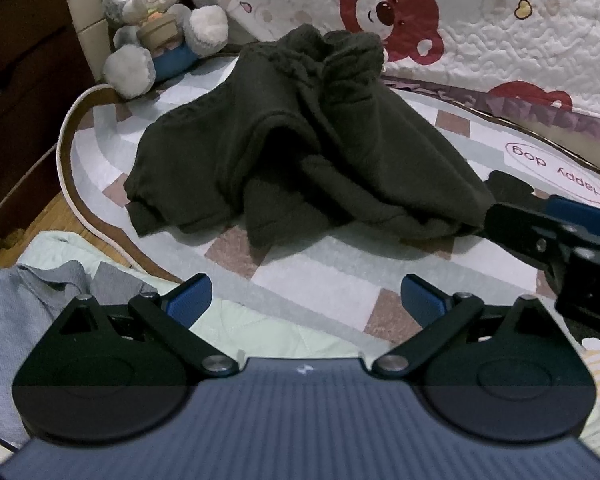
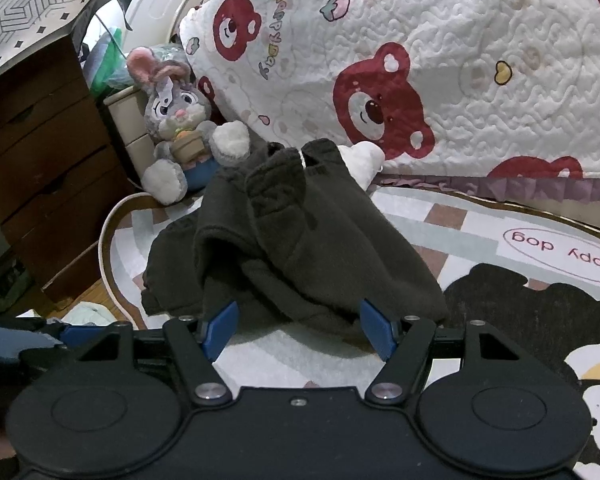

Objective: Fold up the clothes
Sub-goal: 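Move both grippers toward the crumpled dark olive sweater, then grasp the sweater with the left gripper while the right gripper grasps another part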

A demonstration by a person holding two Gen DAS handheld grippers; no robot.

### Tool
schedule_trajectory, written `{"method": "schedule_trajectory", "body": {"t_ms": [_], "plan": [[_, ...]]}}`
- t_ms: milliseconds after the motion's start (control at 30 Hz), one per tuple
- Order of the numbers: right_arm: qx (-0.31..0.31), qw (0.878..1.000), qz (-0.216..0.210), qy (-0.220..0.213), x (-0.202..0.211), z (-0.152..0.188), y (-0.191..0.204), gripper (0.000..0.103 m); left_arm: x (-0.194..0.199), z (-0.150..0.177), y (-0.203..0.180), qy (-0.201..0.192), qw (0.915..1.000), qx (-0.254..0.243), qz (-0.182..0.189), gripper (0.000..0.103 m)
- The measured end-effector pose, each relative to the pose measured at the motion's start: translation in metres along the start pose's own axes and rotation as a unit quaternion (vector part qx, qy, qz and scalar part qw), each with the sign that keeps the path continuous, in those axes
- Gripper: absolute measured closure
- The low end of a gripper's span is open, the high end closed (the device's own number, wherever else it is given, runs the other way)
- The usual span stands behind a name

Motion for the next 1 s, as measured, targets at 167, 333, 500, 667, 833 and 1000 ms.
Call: {"method": "schedule_trajectory", "body": {"t_ms": [167, 333, 500, 667, 833, 1000], "plan": [[0.071, 0.997, -0.008, -0.012, 0.0, -0.014, -0.005, 0.03, -0.005, -0.021, 0.01, 0.007, 0.9996, 0.027, -0.004, 0.001], [0.116, 0.992, -0.036, -0.018, -0.007, -0.043, -0.019, 0.022, -0.006, -0.082, 0.006, -0.05, 0.9969, 0.061, -0.009, 0.0], [0.118, 0.991, -0.061, -0.003, -0.03, -0.066, -0.027, 0.021, -0.036, -0.118, -0.003, -0.054, 0.9981, 0.023, 0.014, 0.009], [0.172, 0.982, -0.071, 0.026, -0.059, -0.062, -0.021, 0.021, -0.073, -0.127, 0.039, -0.031, 0.9964, 0.069, 0.038, 0.061], [0.213, 0.974, -0.063, 0.048, -0.094, -0.045, -0.017, 0.021, -0.09, -0.112, 0.087, -0.049, 0.983, 0.166, 0.06, 0.062], [0.214, 0.972, -0.06, 0.081, -0.126, -0.019, 0.008, 0.026, -0.104, -0.079, 0.118, -0.049, 0.964, 0.243, 0.096, 0.062]]}}
Point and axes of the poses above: each gripper's, at about its wrist camera, not at the fingertips, and x roughly against the way its jaws point, y to its left, z to its underside, the point moved 8 cm from there along -x, roughly the way its jaws point, and after that the axes turned 14 degrees about x, right-handed, at the moved point
